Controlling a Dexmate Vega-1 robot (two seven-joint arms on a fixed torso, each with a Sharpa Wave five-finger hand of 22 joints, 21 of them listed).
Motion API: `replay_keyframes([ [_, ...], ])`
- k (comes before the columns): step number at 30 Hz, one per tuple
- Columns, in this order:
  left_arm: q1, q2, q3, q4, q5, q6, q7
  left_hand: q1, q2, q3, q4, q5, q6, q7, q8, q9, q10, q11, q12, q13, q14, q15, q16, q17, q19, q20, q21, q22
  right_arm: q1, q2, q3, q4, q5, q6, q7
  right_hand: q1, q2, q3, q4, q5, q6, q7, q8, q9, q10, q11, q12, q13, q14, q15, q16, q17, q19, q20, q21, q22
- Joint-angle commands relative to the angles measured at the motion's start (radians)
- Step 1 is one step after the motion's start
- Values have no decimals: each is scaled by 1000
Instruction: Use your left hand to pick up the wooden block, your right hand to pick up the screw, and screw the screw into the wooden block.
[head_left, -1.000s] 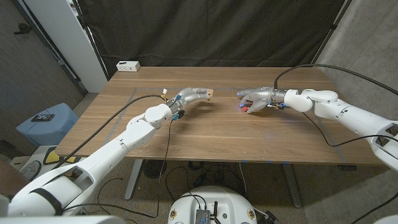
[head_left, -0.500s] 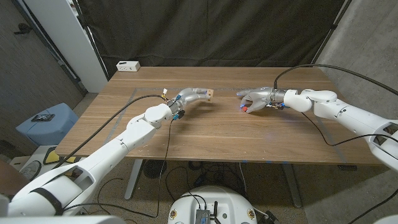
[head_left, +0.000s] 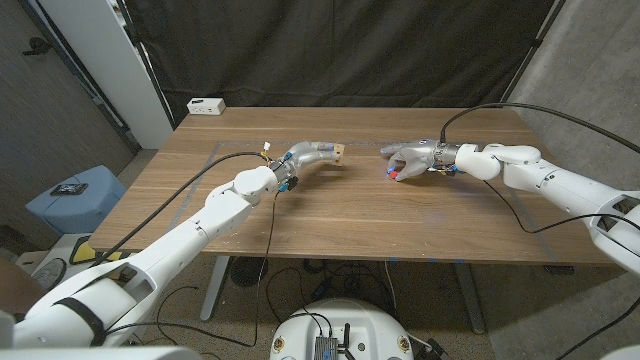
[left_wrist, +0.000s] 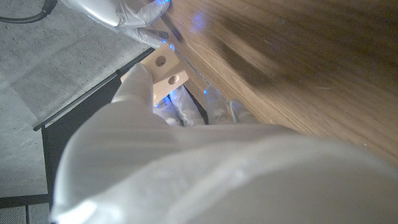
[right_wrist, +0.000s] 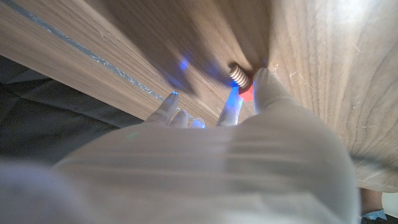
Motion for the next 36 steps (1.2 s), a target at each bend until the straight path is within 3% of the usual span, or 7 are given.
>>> replay_keyframes([
  [1, -20, -15, 10, 36, -3, -16, -25, -6, 4, 6, 1, 5, 5, 2, 3, 2, -5, -2, -5, 4, -6, -85, -1, 1, -3, 5, 3, 6, -4, -1, -2, 3, 15, -5, -5, 5, 5, -3, -1, 1, 14, -2, 10, 6, 10, 2, 8, 6, 7, -42, 5, 6, 8, -1, 6, 3],
  [17, -13, -12, 9, 27, -9, -12, -29, -11, 6, 7, 1, 4, 6, 6, 4, 2, -8, -1, -8, 5, -9, -83, -2, 1, -4, 6, 3, 6, -23, -12, 9, -22, 24, -18, -4, 13, 10, -5, -4, 0, 64, 1, 41, 13, 27, 4, 12, 5, 15, -44, 8, 7, 19, -1, 8, 3],
  [36, -11, -11, 15, 18, -9, -4, -33, -16, 8, 9, 1, 4, 8, 9, 4, 2, -15, -1, -12, 5, -11, -80, -5, 1, -6, 8, 3, 6, -46, -23, 38, -39, 62, -22, -1, 16, 14, -7, -4, -1, 82, 2, 55, 19, 32, 4, 11, 5, 18, -47, 9, 9, 26, -4, 9, 3],
])
